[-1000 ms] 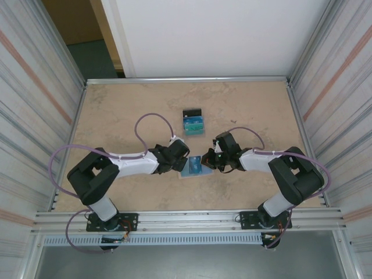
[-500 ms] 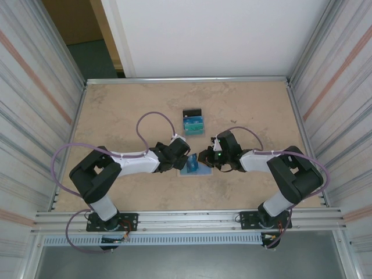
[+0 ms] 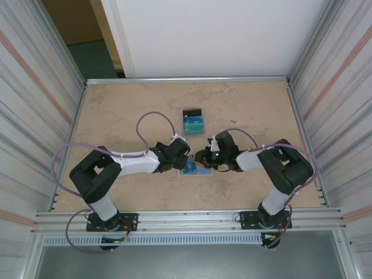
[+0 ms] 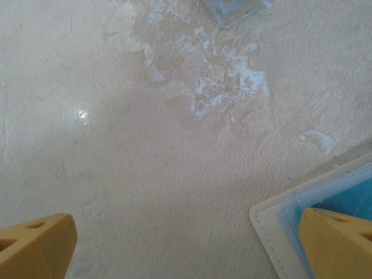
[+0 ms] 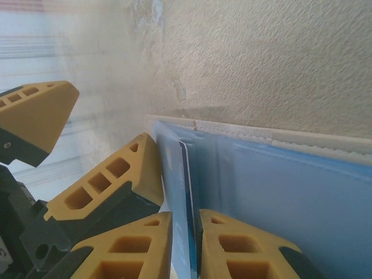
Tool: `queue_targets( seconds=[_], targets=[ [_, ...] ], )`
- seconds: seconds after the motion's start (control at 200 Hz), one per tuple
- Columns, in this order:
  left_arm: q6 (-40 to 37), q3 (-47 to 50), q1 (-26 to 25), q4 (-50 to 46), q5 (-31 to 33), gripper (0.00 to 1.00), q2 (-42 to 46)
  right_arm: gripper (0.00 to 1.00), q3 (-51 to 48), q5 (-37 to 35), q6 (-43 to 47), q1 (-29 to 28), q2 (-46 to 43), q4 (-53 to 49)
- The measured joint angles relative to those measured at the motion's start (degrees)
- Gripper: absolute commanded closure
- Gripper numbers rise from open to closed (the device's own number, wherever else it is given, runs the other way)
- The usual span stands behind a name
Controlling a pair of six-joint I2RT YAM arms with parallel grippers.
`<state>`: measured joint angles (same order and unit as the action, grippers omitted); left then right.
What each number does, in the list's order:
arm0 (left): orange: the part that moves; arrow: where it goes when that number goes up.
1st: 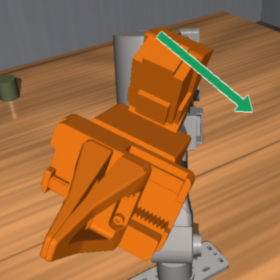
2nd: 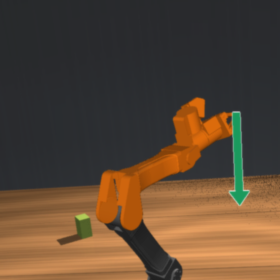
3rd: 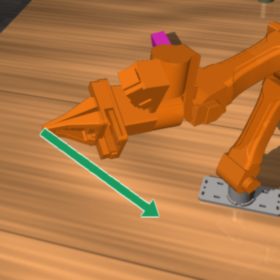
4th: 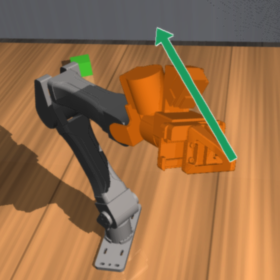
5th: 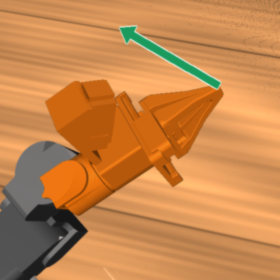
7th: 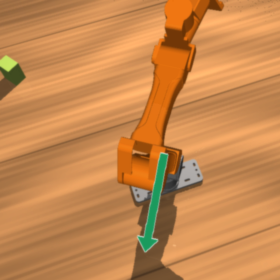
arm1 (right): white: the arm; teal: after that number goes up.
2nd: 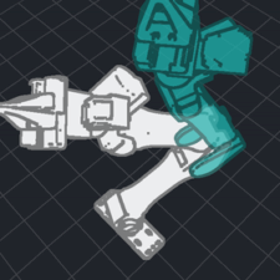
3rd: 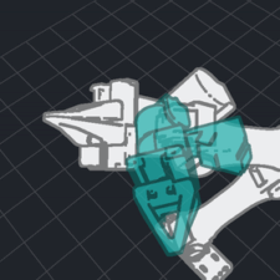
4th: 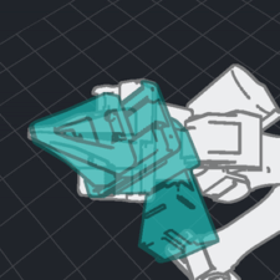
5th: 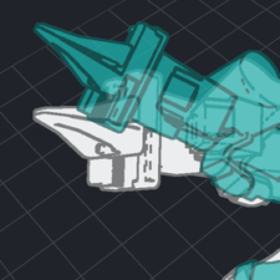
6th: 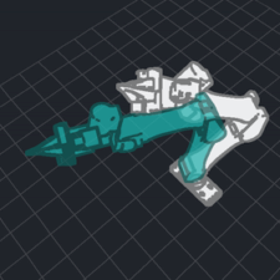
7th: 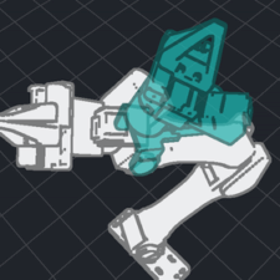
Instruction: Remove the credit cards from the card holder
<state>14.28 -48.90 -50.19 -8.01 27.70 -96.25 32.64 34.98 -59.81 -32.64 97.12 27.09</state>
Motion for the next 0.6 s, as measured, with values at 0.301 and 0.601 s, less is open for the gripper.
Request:
queue_targets(
  seconds=[0.301, 0.601],
  targets=[
    [0.5, 0.0, 0.0, -0.1, 0.0, 0.01, 0.0, 0.88, 0.0, 1.1, -1.3, -0.3, 1.2, 3.1],
    [0.7, 0.0, 0.0, -0.2, 0.2, 0.01, 0.0, 0.89, -1.5, 1.1, -1.3, 0.0, 1.2, 4.4]
  ],
)
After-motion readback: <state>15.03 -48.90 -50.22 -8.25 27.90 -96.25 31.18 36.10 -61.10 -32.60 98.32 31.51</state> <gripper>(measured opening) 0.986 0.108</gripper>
